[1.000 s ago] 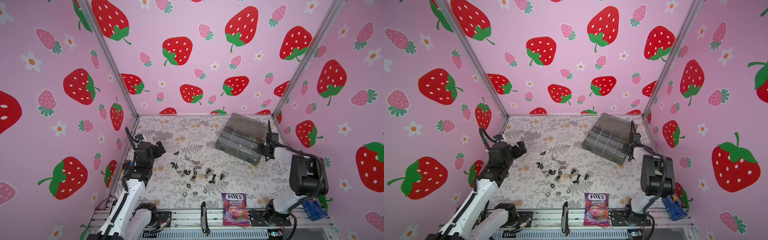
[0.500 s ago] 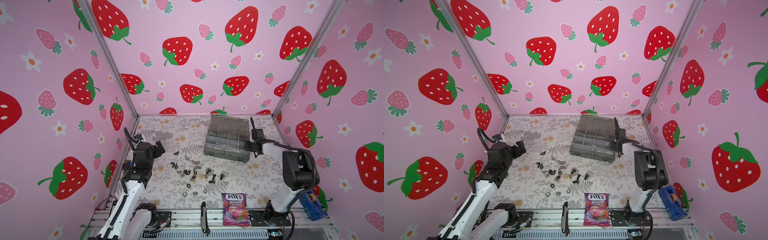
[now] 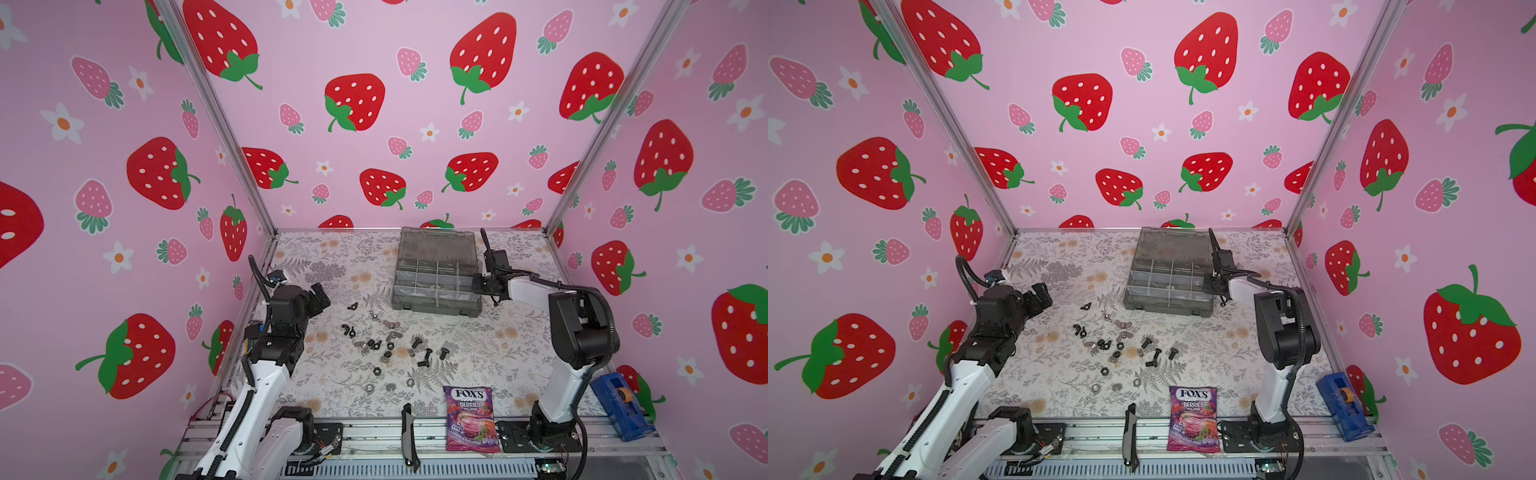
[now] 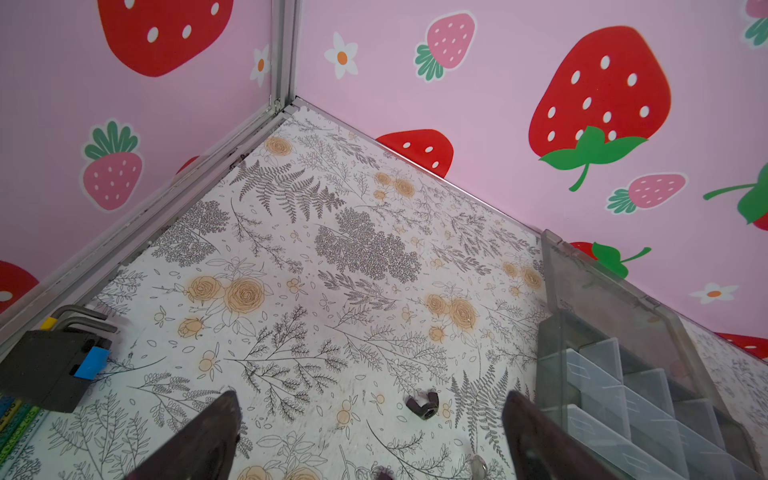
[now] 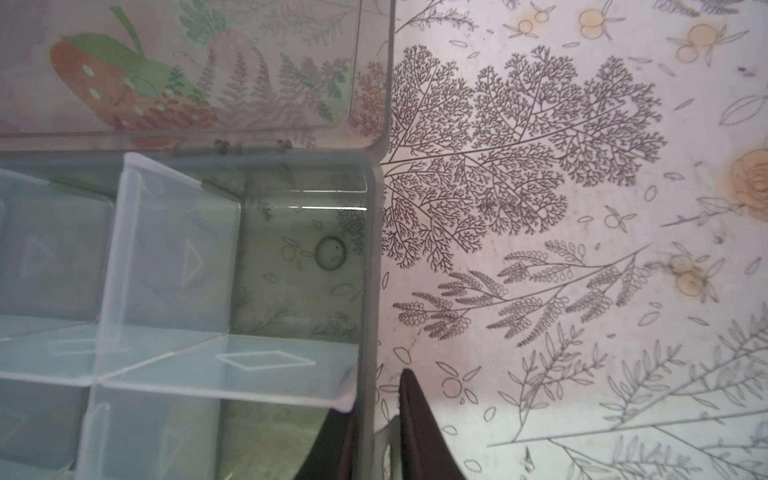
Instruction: Sort the screws and nuts into containers
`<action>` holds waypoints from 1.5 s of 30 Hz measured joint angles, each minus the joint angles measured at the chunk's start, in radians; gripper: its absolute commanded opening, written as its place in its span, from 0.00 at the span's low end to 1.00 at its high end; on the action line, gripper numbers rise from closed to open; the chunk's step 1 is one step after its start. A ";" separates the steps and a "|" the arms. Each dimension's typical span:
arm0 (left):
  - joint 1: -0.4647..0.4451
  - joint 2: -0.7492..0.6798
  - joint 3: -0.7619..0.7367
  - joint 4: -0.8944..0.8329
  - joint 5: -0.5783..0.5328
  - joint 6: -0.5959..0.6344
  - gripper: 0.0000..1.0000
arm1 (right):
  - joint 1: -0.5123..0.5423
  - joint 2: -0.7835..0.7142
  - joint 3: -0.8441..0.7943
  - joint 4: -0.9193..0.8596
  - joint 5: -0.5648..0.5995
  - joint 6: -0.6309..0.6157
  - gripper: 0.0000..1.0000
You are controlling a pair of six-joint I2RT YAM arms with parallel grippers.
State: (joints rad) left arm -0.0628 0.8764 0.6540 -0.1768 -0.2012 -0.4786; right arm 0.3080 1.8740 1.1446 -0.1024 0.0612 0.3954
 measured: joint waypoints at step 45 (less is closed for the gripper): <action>-0.020 0.104 -0.042 -0.142 -0.003 -0.276 0.99 | 0.717 0.271 0.560 -0.375 -0.050 -0.138 0.32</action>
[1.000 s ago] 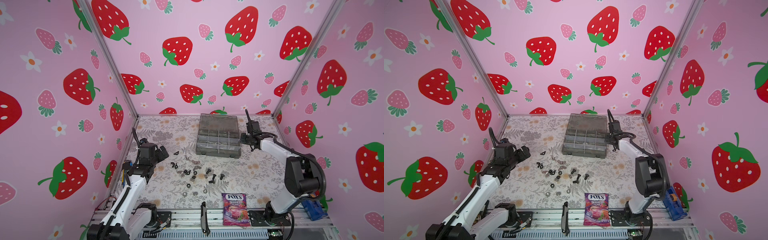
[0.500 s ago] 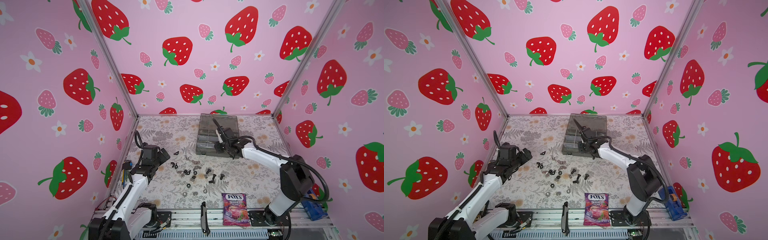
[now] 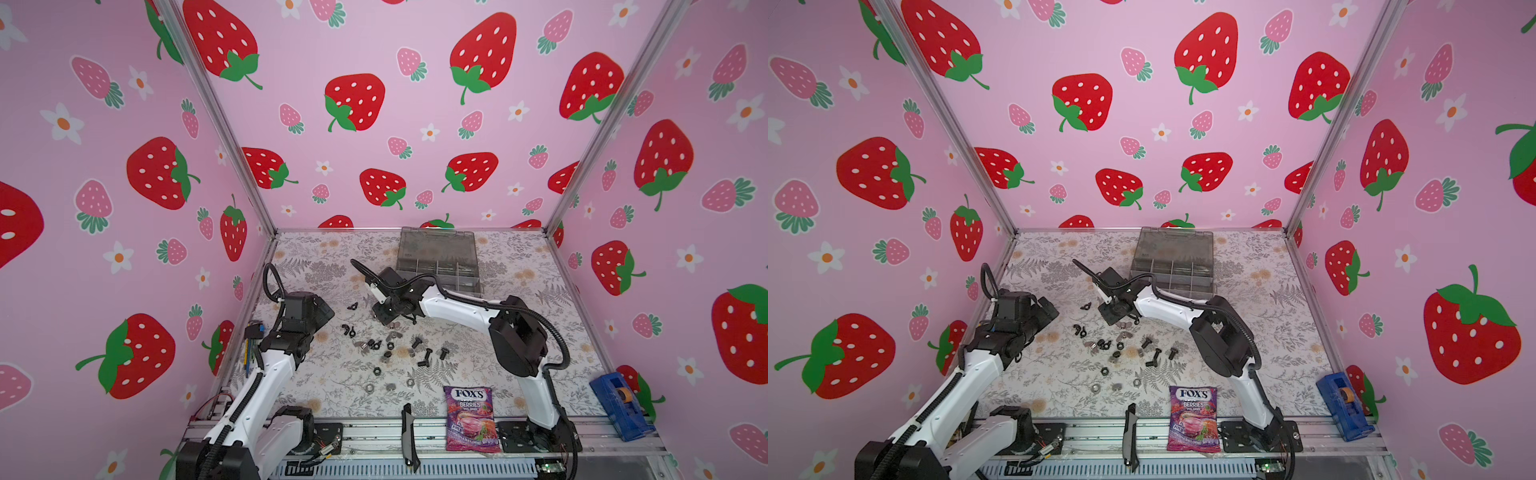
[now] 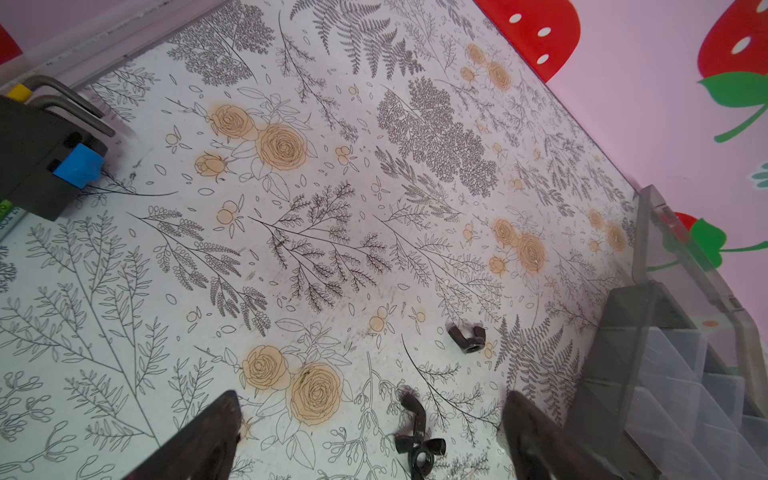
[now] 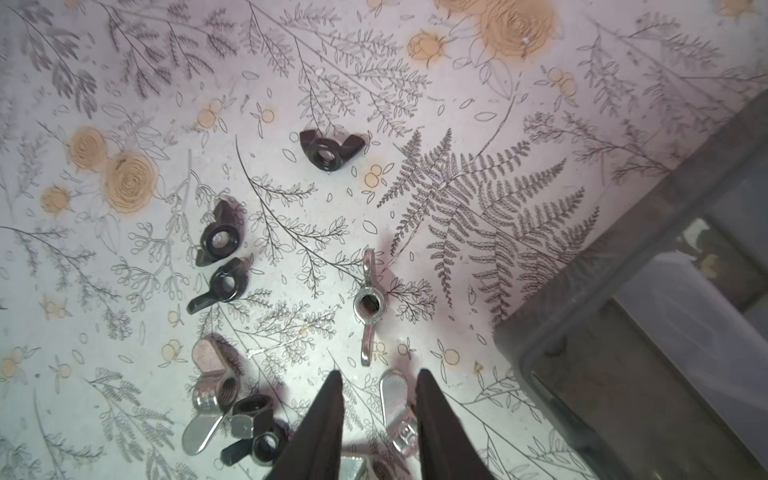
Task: Sort the screws and nuts into containers
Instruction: 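Lower the right gripper onto a silver wing nut and grasp it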
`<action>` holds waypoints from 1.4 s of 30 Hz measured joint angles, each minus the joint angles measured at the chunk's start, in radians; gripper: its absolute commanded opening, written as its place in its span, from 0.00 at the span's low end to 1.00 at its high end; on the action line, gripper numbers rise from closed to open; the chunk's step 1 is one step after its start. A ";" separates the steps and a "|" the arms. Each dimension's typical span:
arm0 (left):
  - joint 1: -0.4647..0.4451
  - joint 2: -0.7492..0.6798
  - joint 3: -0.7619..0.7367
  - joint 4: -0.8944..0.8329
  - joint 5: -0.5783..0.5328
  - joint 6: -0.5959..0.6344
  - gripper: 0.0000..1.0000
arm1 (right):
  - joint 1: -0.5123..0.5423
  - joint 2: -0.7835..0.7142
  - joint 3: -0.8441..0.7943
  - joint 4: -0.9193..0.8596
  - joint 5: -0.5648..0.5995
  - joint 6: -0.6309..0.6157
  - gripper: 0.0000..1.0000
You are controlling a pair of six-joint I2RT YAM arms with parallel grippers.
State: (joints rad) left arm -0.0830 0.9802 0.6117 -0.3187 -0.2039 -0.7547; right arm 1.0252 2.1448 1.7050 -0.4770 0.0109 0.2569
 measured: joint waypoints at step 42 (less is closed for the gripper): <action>0.005 -0.045 -0.013 -0.014 -0.032 0.002 0.99 | 0.007 0.119 0.125 -0.117 0.044 -0.042 0.00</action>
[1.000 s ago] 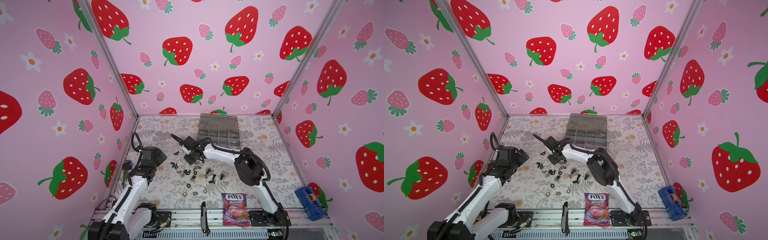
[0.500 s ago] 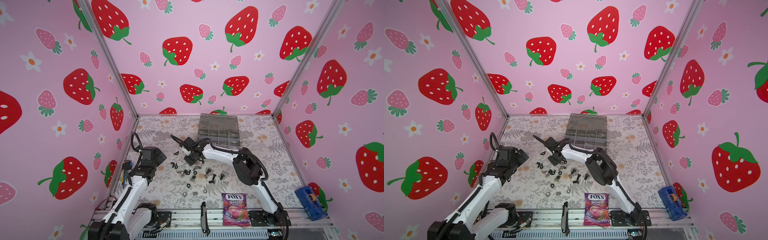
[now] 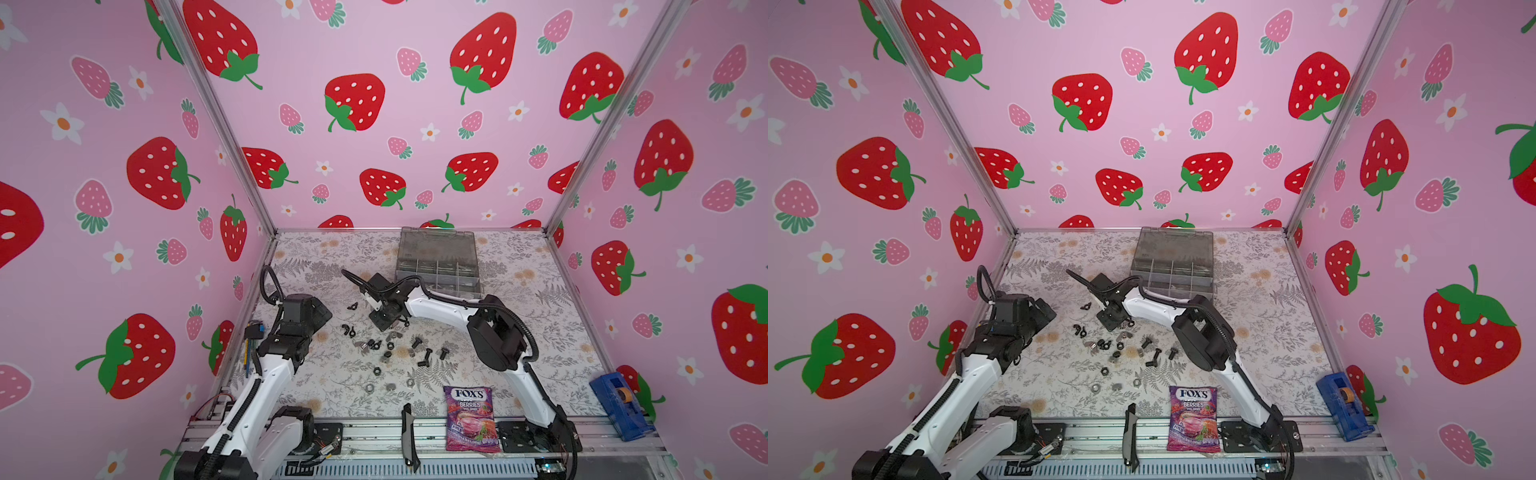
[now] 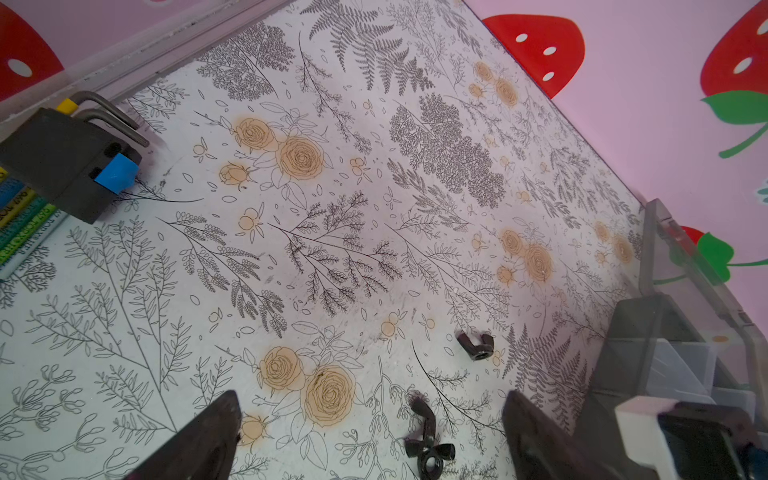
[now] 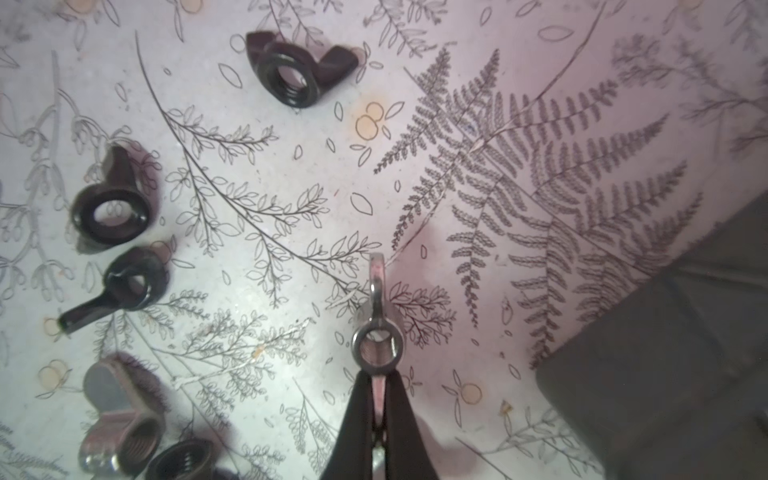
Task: Sort the screws and nuts into containers
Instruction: 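Lower the right gripper onto a silver wing nut and grasp it, then carry the silver wing nut over the organizer box and release it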
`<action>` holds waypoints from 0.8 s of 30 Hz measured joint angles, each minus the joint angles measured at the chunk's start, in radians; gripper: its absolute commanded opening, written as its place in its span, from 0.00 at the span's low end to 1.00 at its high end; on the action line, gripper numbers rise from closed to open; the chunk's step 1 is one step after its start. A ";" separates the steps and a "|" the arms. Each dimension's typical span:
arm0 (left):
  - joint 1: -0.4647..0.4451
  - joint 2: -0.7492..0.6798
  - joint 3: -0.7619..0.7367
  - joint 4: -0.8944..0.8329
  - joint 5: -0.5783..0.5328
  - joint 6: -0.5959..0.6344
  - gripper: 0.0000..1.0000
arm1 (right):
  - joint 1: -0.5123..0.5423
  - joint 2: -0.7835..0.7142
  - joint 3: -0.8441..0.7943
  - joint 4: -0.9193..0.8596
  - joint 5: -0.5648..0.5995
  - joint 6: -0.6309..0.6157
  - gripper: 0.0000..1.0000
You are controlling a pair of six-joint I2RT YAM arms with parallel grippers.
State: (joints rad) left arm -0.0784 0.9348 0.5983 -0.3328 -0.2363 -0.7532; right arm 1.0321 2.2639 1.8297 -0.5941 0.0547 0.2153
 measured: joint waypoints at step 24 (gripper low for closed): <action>0.000 -0.034 0.000 0.016 0.003 0.023 0.99 | -0.185 -0.212 -0.154 -0.021 0.049 0.015 0.00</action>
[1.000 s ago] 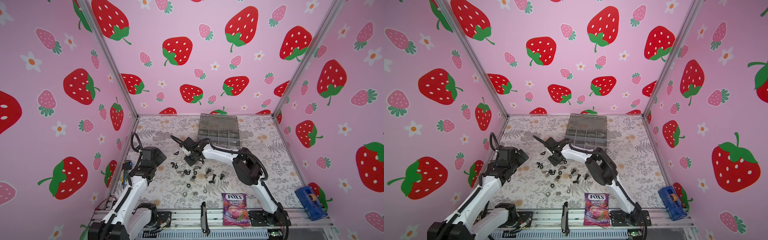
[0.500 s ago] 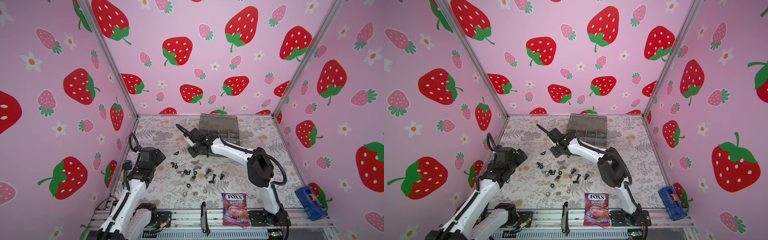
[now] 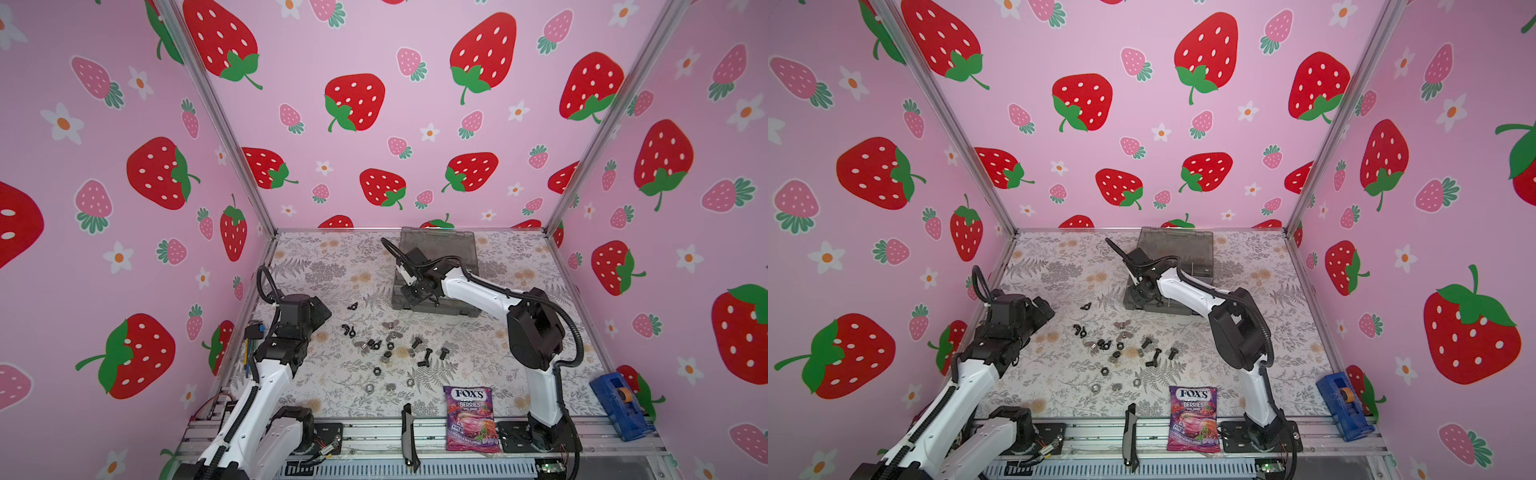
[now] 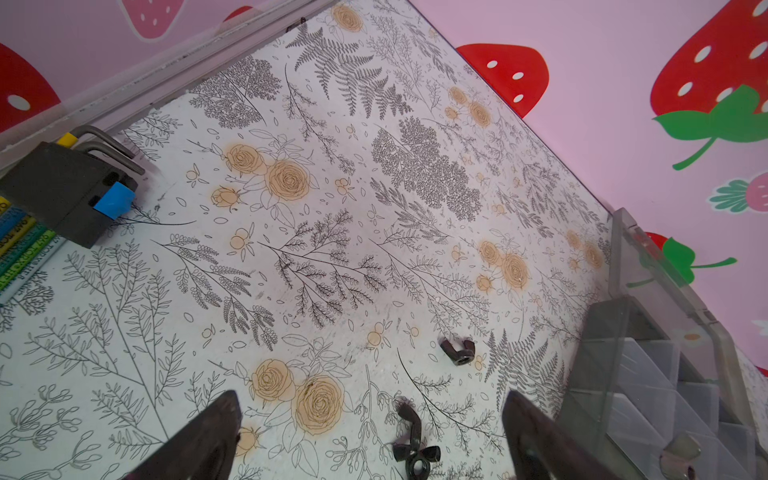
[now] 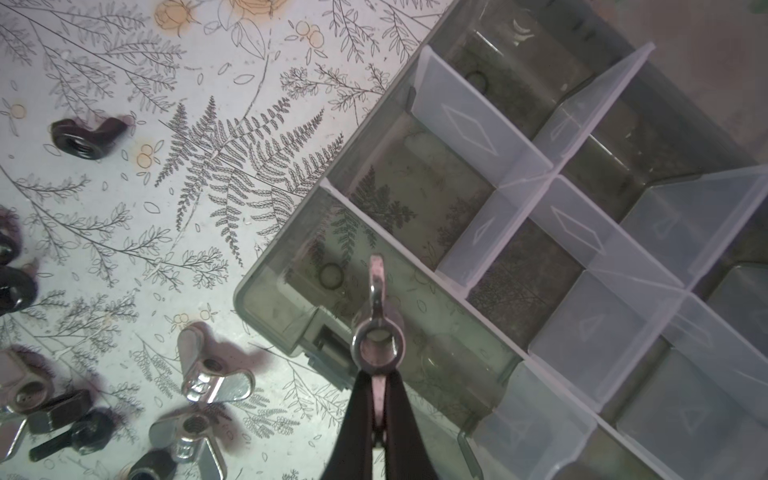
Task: Sort the screws and nuts into containers
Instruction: 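Carry the silver wing nut over the organizer box and release it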
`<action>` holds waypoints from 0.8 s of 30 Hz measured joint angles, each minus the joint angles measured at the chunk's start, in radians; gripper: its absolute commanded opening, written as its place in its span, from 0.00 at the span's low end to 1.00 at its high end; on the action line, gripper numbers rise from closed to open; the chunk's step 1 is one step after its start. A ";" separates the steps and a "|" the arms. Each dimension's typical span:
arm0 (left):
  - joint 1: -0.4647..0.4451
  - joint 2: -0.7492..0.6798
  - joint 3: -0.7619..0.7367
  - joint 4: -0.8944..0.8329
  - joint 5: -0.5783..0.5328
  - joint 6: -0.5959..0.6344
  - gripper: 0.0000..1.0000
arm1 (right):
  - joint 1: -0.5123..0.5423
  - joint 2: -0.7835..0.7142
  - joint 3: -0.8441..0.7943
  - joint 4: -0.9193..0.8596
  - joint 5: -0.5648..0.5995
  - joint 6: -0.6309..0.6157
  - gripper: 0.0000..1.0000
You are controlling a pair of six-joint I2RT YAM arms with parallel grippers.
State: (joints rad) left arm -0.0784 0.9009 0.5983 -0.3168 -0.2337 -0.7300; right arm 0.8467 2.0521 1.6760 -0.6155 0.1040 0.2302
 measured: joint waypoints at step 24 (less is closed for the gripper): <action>0.000 0.013 0.000 0.003 0.006 0.000 0.99 | -0.011 0.053 -0.006 0.005 0.042 -0.010 0.26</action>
State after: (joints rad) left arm -0.0784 0.9134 0.5983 -0.3141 -0.2276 -0.7300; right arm 0.8356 2.1048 1.6703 -0.6102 0.1455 0.2199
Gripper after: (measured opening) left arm 0.993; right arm 0.247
